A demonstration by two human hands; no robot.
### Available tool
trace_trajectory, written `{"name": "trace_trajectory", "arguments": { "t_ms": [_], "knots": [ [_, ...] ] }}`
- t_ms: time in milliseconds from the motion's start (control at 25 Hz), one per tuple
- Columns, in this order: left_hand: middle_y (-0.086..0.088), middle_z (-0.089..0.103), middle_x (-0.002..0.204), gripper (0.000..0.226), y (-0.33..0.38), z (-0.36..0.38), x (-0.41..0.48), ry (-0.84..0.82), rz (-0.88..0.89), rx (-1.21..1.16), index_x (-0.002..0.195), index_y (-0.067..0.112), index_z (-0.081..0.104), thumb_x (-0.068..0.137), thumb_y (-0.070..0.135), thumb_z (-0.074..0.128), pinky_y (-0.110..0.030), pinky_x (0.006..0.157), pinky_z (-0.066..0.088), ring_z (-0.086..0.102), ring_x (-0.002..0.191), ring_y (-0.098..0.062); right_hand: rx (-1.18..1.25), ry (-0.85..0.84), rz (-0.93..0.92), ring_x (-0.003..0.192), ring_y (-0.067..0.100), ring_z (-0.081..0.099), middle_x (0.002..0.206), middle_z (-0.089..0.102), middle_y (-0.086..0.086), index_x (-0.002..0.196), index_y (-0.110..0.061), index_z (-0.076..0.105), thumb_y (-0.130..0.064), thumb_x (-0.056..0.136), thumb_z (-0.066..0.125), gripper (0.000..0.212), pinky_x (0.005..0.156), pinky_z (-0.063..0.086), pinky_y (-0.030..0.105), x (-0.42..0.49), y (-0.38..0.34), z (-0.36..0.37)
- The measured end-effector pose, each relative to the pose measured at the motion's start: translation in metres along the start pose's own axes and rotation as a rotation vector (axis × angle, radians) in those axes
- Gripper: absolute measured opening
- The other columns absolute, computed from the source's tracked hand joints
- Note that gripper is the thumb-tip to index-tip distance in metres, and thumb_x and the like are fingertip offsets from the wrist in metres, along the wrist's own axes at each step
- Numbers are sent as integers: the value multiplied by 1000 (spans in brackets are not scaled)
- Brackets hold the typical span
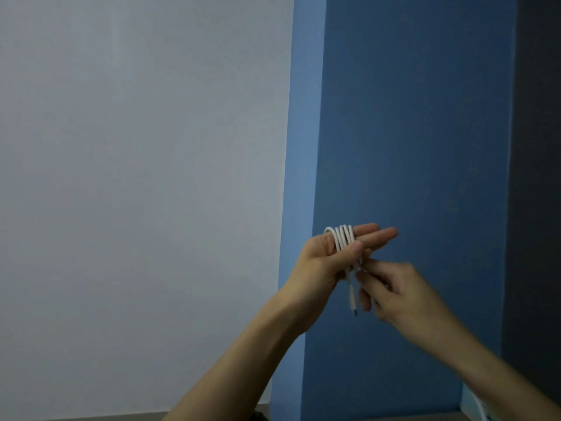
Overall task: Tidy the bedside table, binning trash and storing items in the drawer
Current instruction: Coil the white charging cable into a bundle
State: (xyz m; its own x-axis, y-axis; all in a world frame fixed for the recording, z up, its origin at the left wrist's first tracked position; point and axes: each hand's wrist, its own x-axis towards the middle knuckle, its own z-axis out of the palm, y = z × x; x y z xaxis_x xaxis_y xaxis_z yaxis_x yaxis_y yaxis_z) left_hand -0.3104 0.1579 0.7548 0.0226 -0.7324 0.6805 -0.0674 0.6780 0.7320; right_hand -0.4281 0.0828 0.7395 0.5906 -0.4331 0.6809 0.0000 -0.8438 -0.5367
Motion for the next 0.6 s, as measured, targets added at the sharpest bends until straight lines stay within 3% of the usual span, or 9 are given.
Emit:
{"name": "trace_trajectory", "arguments": {
  "t_ms": [80, 160, 240, 320, 400, 480, 600],
  "knots": [
    [5, 61, 129, 29, 1, -5, 3, 62, 11, 117, 118, 8, 65, 96, 11, 45, -16, 88, 47, 59, 111, -1, -191, -82, -26, 39, 6, 45, 52, 58, -1, 73, -33, 61, -20, 92, 48, 27, 43, 37, 22, -8, -4, -2],
    [13, 62, 120, 30, 3, -10, 5, 67, 20, 260, 118, 8, 65, 96, 8, 45, -5, 84, 42, 57, 103, 11, -361, -152, -66, 46, 8, 52, 54, 58, -2, 78, -40, 55, -24, 93, 47, 23, 48, 41, 22, -14, -9, -6],
    [7, 62, 120, 28, 2, -14, 5, 37, 20, 399, 114, 7, 66, 97, 5, 44, -2, 84, 39, 56, 104, 11, -576, -186, -137, 53, 11, 56, 59, 60, -2, 76, -31, 56, -30, 93, 45, 20, 57, 48, 31, -17, -15, -14],
    [-6, 65, 122, 25, -3, -13, 2, 16, 27, 473, 104, 13, 67, 96, 5, 45, -10, 95, 41, 56, 115, -5, -803, -186, -256, 58, 16, 58, 63, 62, -2, 77, -23, 57, -35, 92, 39, 26, 60, 49, 40, -17, -20, -24],
    [-7, 69, 113, 21, -8, -12, 0, 19, 27, 519, 99, 18, 67, 93, 12, 48, -23, 99, 44, 59, 112, -14, -945, -169, -431, 50, 21, 56, 56, 59, -1, 67, -23, 56, -39, 87, 33, 34, 48, 48, 41, -13, -24, -34],
    [-3, 70, 96, 22, -10, -13, 1, -6, 9, 548, 94, 18, 69, 89, 19, 47, -34, 97, 46, 62, 100, -16, -1002, -164, -526, 42, 20, 53, 49, 57, -3, 62, -26, 57, -41, 81, 33, 34, 38, 44, 37, -9, -30, -44],
    [-15, 71, 82, 27, -8, -14, 0, -153, 6, 470, 84, 12, 64, 95, 13, 39, -36, 96, 45, 62, 93, -22, -959, -125, -618, 45, 11, 53, 53, 59, -12, 66, -32, 62, -41, 80, 42, 27, 41, 40, 28, 2, -44, -60]
  ]
}}
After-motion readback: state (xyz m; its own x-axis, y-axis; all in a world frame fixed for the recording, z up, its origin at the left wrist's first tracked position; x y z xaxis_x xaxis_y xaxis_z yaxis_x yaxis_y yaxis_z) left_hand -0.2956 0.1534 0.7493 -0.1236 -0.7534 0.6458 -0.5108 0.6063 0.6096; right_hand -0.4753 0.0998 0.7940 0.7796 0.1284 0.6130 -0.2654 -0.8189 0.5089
